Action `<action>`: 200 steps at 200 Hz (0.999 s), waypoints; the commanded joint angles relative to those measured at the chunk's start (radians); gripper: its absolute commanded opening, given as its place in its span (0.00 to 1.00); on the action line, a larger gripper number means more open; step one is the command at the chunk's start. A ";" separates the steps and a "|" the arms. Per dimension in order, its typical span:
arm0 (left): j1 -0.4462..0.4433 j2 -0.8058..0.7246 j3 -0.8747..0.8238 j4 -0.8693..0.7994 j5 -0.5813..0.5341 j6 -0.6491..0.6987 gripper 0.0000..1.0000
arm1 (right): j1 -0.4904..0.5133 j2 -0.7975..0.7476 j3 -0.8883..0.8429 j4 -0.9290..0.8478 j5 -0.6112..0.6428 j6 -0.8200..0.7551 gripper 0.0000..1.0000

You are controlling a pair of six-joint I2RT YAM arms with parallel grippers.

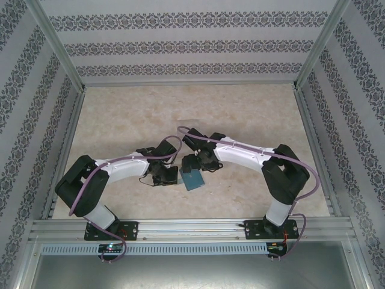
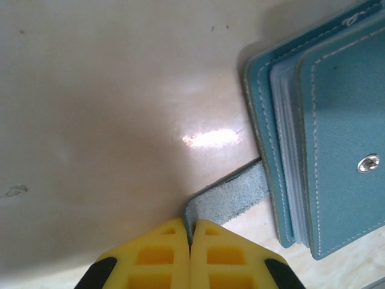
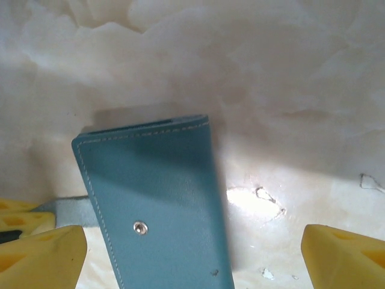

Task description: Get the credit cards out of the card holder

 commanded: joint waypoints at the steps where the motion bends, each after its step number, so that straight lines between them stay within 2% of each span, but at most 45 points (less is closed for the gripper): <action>1: 0.024 -0.025 -0.045 0.106 0.059 -0.029 0.00 | 0.013 0.049 0.063 -0.044 0.043 0.012 0.92; 51: 0.060 -0.039 -0.165 0.266 0.138 -0.089 0.00 | 0.014 0.147 0.136 -0.010 0.041 0.152 0.92; 92: 0.065 -0.042 -0.216 0.342 0.159 -0.121 0.00 | 0.018 0.180 0.157 -0.008 0.041 0.220 0.98; 146: 0.069 -0.031 -0.235 0.374 0.165 -0.130 0.00 | 0.024 0.221 0.180 -0.039 0.037 0.226 0.97; 200: 0.081 -0.027 -0.235 0.365 0.165 -0.124 0.00 | 0.030 0.192 0.159 -0.061 0.060 0.230 0.93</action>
